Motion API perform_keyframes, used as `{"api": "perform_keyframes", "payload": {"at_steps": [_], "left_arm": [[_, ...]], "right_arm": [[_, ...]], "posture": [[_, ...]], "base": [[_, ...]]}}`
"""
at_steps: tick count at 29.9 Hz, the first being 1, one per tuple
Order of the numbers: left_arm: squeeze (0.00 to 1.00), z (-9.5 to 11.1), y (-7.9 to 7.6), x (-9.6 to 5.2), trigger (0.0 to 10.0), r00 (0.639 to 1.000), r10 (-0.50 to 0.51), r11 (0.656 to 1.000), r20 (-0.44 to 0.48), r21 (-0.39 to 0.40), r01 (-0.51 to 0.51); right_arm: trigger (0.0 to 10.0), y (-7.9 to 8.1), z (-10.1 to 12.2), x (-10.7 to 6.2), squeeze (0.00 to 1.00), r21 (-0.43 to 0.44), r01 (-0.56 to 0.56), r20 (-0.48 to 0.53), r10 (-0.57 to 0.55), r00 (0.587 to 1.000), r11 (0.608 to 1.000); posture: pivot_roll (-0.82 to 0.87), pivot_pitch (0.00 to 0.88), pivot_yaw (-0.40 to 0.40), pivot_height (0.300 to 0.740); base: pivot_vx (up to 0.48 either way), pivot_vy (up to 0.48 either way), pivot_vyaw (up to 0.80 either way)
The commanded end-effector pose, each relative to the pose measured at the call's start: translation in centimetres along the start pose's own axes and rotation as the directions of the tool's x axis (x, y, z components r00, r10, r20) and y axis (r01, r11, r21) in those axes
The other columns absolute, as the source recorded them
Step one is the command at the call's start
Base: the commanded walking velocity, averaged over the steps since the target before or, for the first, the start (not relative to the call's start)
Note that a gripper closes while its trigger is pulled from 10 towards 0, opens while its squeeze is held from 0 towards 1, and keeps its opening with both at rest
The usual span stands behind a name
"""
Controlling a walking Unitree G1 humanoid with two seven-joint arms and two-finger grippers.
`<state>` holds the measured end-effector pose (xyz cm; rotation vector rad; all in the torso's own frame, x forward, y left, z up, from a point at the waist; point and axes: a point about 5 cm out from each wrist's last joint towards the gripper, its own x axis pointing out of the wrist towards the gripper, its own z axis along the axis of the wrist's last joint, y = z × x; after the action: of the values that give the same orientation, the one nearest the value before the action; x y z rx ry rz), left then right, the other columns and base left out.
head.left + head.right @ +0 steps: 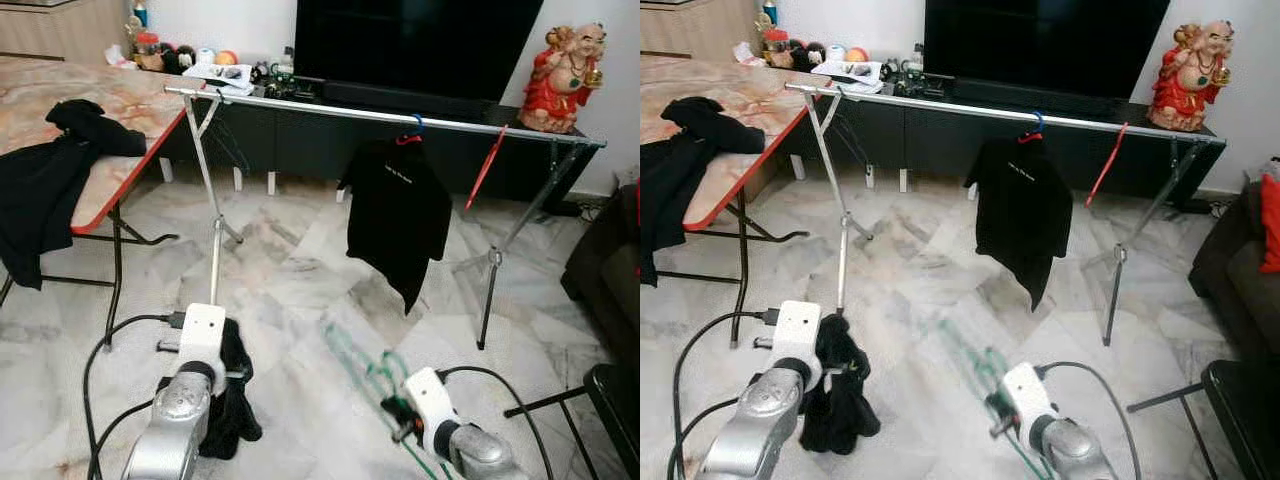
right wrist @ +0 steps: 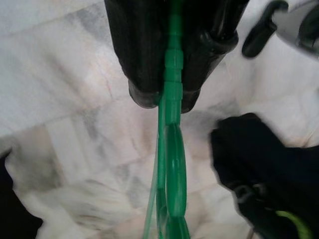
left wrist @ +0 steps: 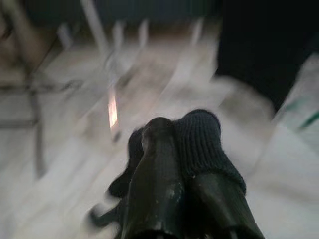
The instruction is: Hang hanger
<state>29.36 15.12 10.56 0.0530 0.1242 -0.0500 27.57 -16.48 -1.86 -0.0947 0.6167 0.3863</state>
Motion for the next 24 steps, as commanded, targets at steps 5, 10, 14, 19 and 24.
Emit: {"api": "perform_keyframes", "payload": {"at_steps": [5, 10, 14, 19, 24], "left_arm": [[0.00, 2.5, -1.0, -0.7, 10.0, 0.983, -0.061, 0.988, 0.174, -0.127, 0.084], [0.00, 2.9, 0.1, -1.7, 10.0, 0.974, -0.049, 0.985, 0.221, -0.151, 0.084], [0.00, 2.8, 0.9, -2.2, 10.0, 0.975, -0.035, 0.982, 0.220, -0.172, 0.074], [0.00, 2.8, 1.1, -2.5, 10.0, 0.977, -0.038, 0.976, 0.211, -0.200, 0.081], [0.00, 2.3, 1.3, -2.7, 10.0, 0.980, -0.035, 0.976, 0.193, -0.203, 0.075]], "right_arm": [[10.0, -0.6, -4.0, -1.1, 0.00, 0.320, 0.320, -0.129, -0.294, 0.947, 0.892], [10.0, -0.3, -6.6, -2.2, 0.00, 0.420, 0.435, -0.206, -0.383, 0.901, 0.796], [10.0, -0.4, -8.0, -2.9, 0.00, 0.394, 0.473, -0.238, -0.410, 0.881, 0.788], [10.0, -0.7, -9.6, -4.0, 0.00, 0.395, 0.507, -0.282, -0.425, 0.860, 0.766], [10.0, 0.6, -10.6, -4.1, 0.00, 0.336, 0.458, -0.306, -0.364, 0.880, 0.823]], "posture": [[0.17, 0.023, -0.086, 0.740], [0.18, 0.032, -0.071, 0.740], [0.16, 0.046, -0.048, 0.740], [0.16, 0.051, -0.022, 0.740], [0.16, 0.031, -0.005, 0.740]], "base": [[0.000, 0.000, 0.00], [0.000, 0.000, 0.00], [0.000, 0.000, 0.00], [0.000, 0.000, 0.00], [0.000, 0.000, 0.00]]}}
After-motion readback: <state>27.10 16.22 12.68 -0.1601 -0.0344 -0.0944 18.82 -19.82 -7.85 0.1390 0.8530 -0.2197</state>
